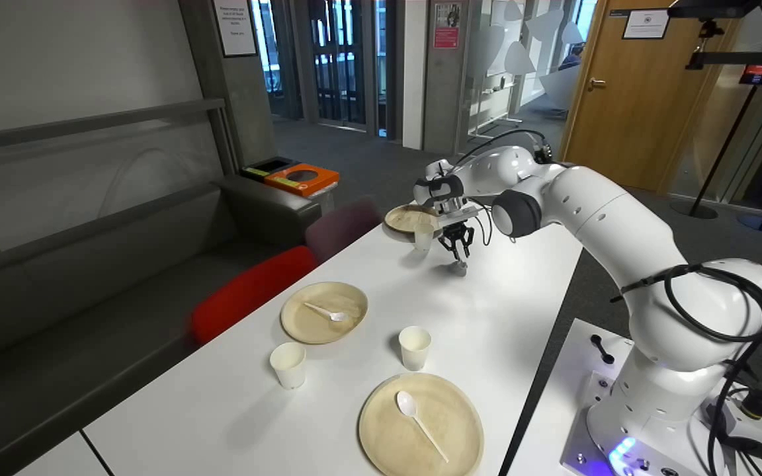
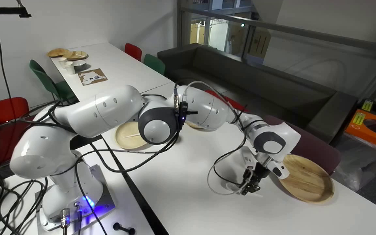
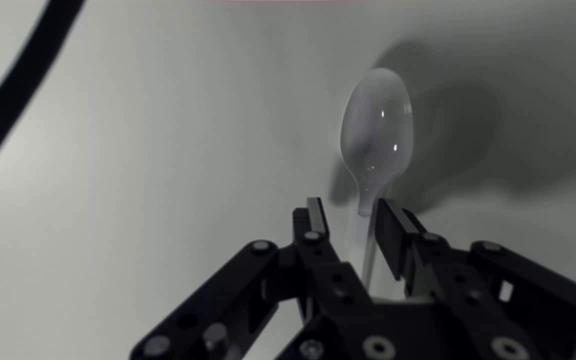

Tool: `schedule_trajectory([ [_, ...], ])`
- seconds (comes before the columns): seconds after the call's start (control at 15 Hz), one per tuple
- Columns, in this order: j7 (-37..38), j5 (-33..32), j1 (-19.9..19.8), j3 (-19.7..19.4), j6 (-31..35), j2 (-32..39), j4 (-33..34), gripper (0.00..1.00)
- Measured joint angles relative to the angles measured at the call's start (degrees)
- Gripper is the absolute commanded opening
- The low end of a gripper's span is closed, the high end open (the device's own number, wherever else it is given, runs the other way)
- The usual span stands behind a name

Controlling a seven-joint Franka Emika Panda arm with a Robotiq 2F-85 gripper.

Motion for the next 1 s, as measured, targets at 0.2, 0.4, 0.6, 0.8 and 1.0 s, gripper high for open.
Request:
schedule_trajectory([
  [0.2, 0.0, 0.0, 0.0, 0.0, 0.0, 0.0, 0.0, 0.21],
  [0.4, 0.0, 0.0, 0.0, 0.0, 0.0, 0.0, 0.0, 0.53],
  [0.6, 0.0, 0.0, -0.2, 0.0, 0.0, 0.0, 0.0, 0.67],
  [0.8, 0.4, 0.6, -0.5, 0.0, 1.7, 0.0, -0.1, 0.65],
  [1.0, 1.2, 2.2, -1.0, 0.0, 6.0, 0.0, -0.7, 0.62],
])
